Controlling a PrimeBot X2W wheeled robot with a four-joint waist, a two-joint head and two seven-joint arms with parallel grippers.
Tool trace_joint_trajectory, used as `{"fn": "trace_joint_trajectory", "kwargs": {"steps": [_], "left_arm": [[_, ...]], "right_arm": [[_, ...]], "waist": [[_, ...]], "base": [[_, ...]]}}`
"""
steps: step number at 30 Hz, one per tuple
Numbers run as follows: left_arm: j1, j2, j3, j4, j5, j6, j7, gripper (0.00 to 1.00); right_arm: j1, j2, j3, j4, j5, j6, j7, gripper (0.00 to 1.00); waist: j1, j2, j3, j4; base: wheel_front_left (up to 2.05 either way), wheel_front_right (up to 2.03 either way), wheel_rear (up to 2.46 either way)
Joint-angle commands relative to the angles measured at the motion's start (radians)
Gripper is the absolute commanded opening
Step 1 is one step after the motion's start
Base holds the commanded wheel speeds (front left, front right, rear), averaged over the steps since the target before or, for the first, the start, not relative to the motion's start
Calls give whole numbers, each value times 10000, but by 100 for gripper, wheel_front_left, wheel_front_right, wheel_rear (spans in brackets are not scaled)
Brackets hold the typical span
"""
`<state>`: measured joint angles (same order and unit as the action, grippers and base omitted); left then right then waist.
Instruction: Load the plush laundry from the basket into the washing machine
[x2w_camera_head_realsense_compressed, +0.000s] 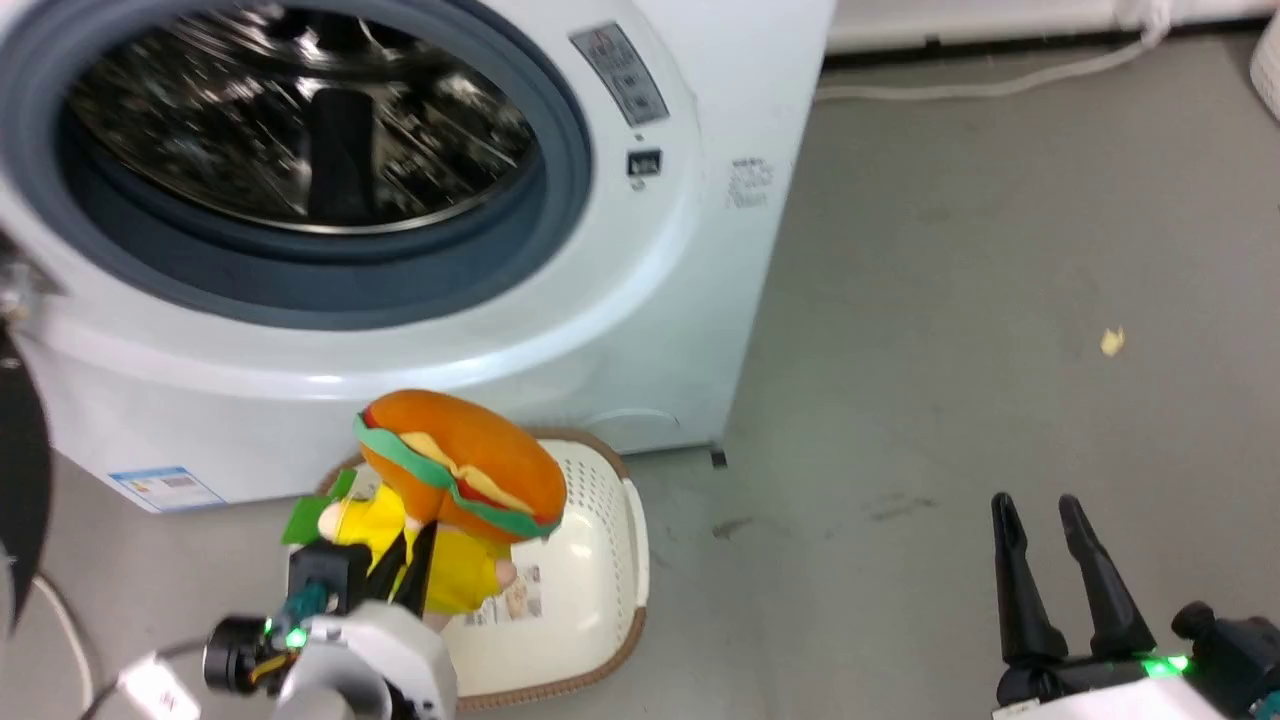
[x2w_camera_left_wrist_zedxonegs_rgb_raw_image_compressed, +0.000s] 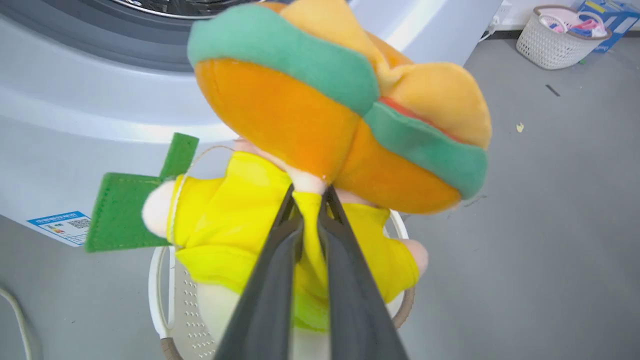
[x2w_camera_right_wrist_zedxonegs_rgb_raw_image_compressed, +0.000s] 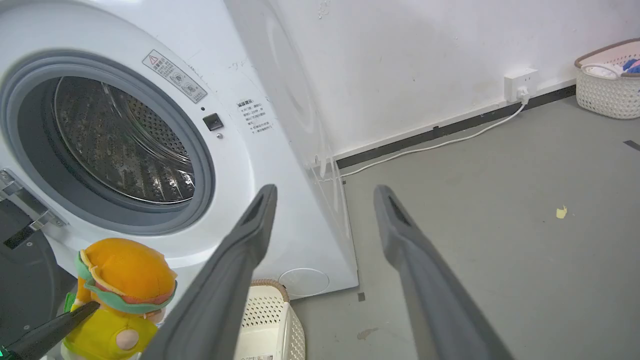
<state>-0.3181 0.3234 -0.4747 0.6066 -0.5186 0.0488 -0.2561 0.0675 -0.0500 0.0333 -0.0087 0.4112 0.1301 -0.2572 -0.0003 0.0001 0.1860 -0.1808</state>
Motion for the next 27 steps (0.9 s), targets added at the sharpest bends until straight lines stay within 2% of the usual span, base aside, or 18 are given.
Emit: {"fn": "trace_joint_trajectory", "kwargs": {"steps": [1, 3, 6, 7, 11, 13, 16, 17, 19, 20, 21, 23, 24, 27], "left_arm": [[155, -54, 68, -106, 76, 46, -54, 0], [834, -201, 834, -1451, 464, 293, -55, 0], [1166, -300, 1343, -2259, 748, 351, -55, 0], [1369, -378, 1843, -3029, 1063, 371, -55, 0], [1439, -452, 2573, -4120, 1518, 282, -56, 0], [1228, -531, 3300, -4991, 1793, 104, -56, 0], [946, -552, 3744, -5332, 1859, -68, -56, 0], [538, -437, 4092, -5465, 1922, -249, -56, 0], [278, -318, 4205, -5437, 1966, -365, -56, 0], [-342, -33, 4397, -5305, 2043, -576, -56, 0], [-342, -33, 4397, -5305, 2043, -576, -56, 0], [-1424, 477, 4564, -5019, 2134, -804, -17, 0], [-1424, 477, 4564, -5019, 2134, -804, -17, 0], [-2580, 1080, 4691, -4542, 2219, -958, 361, 0]], "right_arm": [[140, -2, -27, 25, -49, 6, -45, 100], [242, -2, 38, 28, -101, 6, -45, 100], [295, -2, 87, 8, -149, 6, -45, 100], [313, -2, 139, -32, -165, 6, -45, 100], [220, -2, 267, -121, -173, 6, -45, 100], [30, -2, 381, -229, -185, 6, -45, 100], [-112, -2, 425, -292, -155, 6, -45, 100], [-302, -2, 546, -368, -132, 6, -46, 100], [-395, -2, 604, -401, -104, 6, -46, 100], [-549, -2, 697, -457, -51, 6, -46, 100], [-549, -2, 697, -457, -51, 6, -46, 100], [-734, -2, 796, -540, 83, 6, -46, 100], [-734, -2, 796, -540, 83, 6, -46, 100], [-876, -2, 932, -594, 215, 6, -46, 100]], "waist": [[3, -1, -265, 192], [3, -1, -420, 222], [3, -1, -443, 220], [3, -1, -374, 182], [3, -1, -21, 49], [3, -1, 577, -132], [3, -1, 1015, -261], [3, -1, 1556, -444], [3, -1, 1795, -532], [3, -1, 2233, -700], [3, -1, 2233, -700], [3, -1, 2876, -940], [3, -1, 2876, -940], [3, -1, 3449, -1182]], "base": [[0, 0, 0], [0, 0, 0], [0, 0, 0], [0, 0, 0], [0, 0, 0], [0, 0, 0], [0, 0, 0], [0, 0, 0], [0, 0, 0], [0, 0, 0], [0, 0, 0], [0, 0, 0], [0, 0, 0], [0, 0, 0]]}}
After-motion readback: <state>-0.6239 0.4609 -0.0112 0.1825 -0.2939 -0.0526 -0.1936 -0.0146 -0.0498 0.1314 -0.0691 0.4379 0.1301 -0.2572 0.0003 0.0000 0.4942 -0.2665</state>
